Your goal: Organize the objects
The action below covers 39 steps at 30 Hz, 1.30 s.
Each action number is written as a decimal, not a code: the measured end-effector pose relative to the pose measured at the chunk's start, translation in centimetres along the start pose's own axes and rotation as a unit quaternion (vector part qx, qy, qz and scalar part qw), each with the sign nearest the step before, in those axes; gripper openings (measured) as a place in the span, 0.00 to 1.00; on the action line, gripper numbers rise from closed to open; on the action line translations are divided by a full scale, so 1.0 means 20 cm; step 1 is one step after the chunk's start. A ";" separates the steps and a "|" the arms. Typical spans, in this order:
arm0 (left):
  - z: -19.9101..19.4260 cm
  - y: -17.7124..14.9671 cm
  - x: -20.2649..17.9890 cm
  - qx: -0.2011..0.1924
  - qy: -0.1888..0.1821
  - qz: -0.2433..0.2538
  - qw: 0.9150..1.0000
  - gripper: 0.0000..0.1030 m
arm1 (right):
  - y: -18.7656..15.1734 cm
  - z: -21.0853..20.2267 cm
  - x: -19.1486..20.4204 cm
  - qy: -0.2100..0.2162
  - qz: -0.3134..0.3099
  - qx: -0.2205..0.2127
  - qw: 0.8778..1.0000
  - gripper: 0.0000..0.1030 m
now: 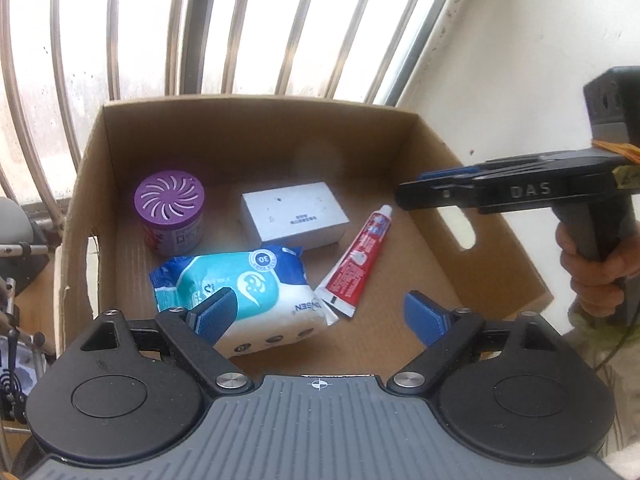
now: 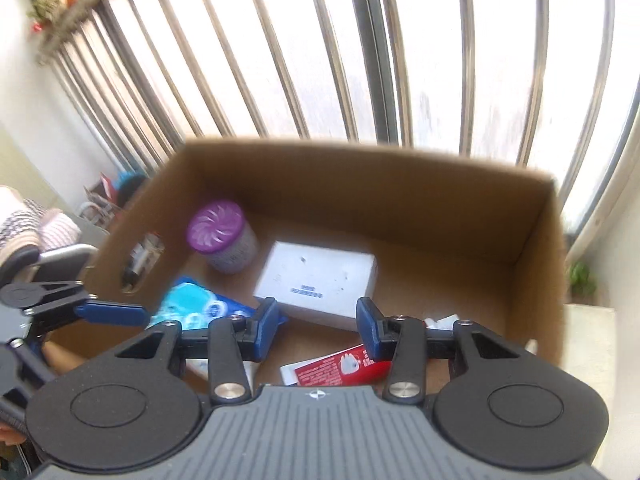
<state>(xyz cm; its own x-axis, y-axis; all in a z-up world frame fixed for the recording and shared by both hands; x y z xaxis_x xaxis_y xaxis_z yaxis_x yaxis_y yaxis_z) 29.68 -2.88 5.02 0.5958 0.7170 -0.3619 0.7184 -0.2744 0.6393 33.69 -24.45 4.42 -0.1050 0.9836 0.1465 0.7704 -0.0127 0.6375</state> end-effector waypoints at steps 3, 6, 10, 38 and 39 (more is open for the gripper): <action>-0.17 -0.09 -0.13 -0.052 0.008 0.029 0.998 0.99 | -0.11 -0.30 0.02 0.028 -0.004 -0.067 0.997 0.65; -0.31 -0.20 -0.23 -0.103 0.029 0.045 0.993 0.99 | -0.28 -0.53 0.04 0.039 -0.002 -0.135 0.990 0.85; -0.45 -0.37 -0.30 -0.156 0.047 0.018 0.987 1.00 | -0.53 -0.73 0.05 0.034 0.026 -0.205 0.978 1.00; -0.45 -0.61 -0.40 -0.190 0.227 0.000 0.955 1.00 | -0.92 -0.78 0.41 -0.187 -0.013 -0.238 0.953 1.00; -0.45 -0.61 -0.39 -0.187 0.225 -0.003 0.956 1.00 | -0.92 -0.76 0.41 -0.191 -0.009 -0.235 0.953 1.00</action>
<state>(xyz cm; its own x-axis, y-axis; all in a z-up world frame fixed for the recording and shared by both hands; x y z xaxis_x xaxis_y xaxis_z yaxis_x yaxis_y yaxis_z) 13.07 0.60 6.24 0.3161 0.9443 -0.0917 0.4926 -0.0808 0.8665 9.04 -18.99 5.44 0.1904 0.9770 -0.0962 0.3938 0.0137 0.9191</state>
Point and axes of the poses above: each gripper's, at about its wrist camera, not at the fingertips, and z roughly the way its jaws point, x to its left, y to its top, the point moved 4 cm from there along z, roughly the way its jaws point, and after that the axes turned 8 degrees about -y, right-handed, at the moved point
